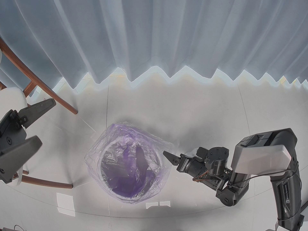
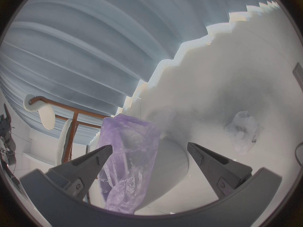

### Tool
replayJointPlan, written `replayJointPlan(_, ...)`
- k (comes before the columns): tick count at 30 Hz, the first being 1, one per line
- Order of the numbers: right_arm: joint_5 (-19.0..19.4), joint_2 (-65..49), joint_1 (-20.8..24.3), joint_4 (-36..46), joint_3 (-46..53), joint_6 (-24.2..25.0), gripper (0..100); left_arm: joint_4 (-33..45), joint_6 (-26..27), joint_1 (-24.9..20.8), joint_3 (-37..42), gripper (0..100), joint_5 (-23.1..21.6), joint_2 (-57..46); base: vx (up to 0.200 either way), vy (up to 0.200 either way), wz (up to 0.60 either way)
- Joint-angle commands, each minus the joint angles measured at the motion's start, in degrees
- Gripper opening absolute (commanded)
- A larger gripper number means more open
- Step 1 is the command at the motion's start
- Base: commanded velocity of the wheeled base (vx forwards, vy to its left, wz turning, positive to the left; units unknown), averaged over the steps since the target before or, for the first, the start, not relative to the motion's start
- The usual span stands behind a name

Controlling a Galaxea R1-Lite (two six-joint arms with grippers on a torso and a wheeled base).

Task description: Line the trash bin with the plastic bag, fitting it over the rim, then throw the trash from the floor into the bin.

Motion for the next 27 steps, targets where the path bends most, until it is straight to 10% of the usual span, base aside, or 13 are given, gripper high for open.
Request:
replayJointPlan(1, 0.13, 1.74, 0.59, 0.12, -1.93, 0.62, 100, 0.02, 0.29, -0.09, 0.39, 100, 0.0, 0.22, 0.0, 0.0, 0.0)
replayJointPlan(7, 1.8, 1.83, 1.03, 1.35, -3.33, 1.76, 100, -0.07, 0.64, -0.09, 0.83, 100, 0.0, 0.75, 0.0, 0.0, 0.0)
replayJointPlan(8, 1.8, 1.92, 1.03, 1.44, -3.6, 2.02, 0, -0.07, 0.73, -0.09, 0.83, 100, 0.0, 0.93, 0.0, 0.0, 0.0)
replayJointPlan(21, 2.68, 3.85, 0.42, 1.44, -4.74, 4.31, 0, 0.02, 0.73, -0.09, 1.09, 100, 0.0, 1.1, 0.0, 0.0, 0.0)
replayJointPlan(27, 2.5, 7.37, -1.78, 1.18, -4.47, -3.25, 0, 0.02, 0.73, -0.09, 1.71, 100, 0.0, 1.19, 0.0, 0.0, 0.0)
